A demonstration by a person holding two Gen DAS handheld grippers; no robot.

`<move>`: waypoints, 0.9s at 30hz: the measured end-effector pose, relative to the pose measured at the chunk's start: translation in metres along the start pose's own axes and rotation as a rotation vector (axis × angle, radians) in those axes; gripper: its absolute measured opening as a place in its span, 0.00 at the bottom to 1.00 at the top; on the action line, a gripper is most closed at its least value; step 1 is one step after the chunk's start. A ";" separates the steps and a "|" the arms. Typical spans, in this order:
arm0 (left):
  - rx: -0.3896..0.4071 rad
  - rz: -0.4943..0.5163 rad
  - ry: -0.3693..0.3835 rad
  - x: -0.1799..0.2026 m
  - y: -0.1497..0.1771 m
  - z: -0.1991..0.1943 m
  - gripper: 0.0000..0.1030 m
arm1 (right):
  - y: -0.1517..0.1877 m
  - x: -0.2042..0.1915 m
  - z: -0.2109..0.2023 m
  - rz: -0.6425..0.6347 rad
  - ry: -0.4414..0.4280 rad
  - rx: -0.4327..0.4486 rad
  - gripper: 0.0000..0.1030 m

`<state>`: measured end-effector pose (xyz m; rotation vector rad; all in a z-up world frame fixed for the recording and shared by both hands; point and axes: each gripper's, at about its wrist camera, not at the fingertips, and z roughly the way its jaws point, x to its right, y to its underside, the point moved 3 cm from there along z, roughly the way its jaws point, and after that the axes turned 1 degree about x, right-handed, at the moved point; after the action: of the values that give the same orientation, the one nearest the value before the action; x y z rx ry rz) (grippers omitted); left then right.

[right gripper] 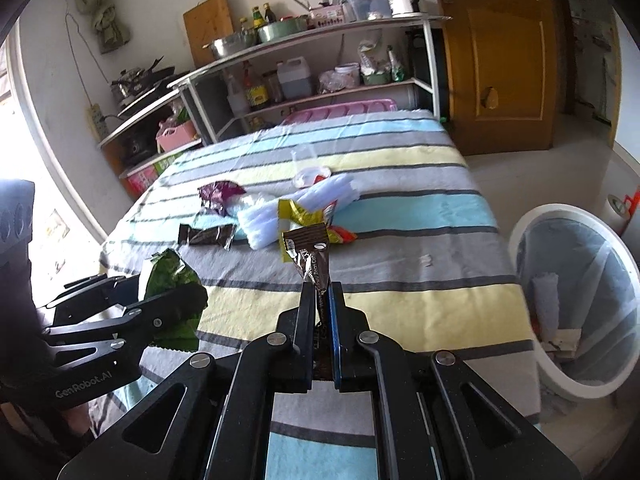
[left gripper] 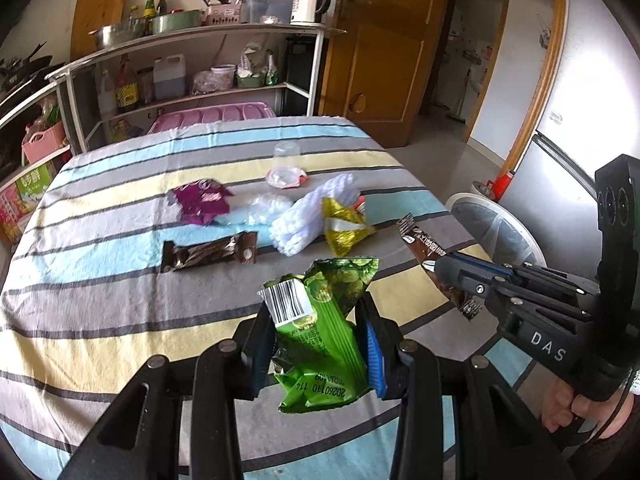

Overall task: Collect trash
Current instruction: 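Lift both held items and carry them over the white bin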

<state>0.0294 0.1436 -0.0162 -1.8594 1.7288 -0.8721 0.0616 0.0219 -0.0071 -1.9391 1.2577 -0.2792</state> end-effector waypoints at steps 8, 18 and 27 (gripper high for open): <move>0.022 0.053 0.023 0.027 -0.014 -0.002 0.39 | -0.004 0.023 -0.023 0.042 0.024 0.049 0.06; 0.042 0.128 0.071 0.075 -0.034 0.006 0.39 | -0.007 0.063 -0.056 0.091 0.080 0.108 0.06; 0.044 0.206 0.135 0.128 -0.050 0.015 0.39 | -0.006 0.105 -0.090 0.149 0.156 0.157 0.06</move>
<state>0.0765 0.0213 0.0266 -1.5922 1.9257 -0.9623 0.0656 -0.1103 0.0337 -1.7074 1.4298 -0.4461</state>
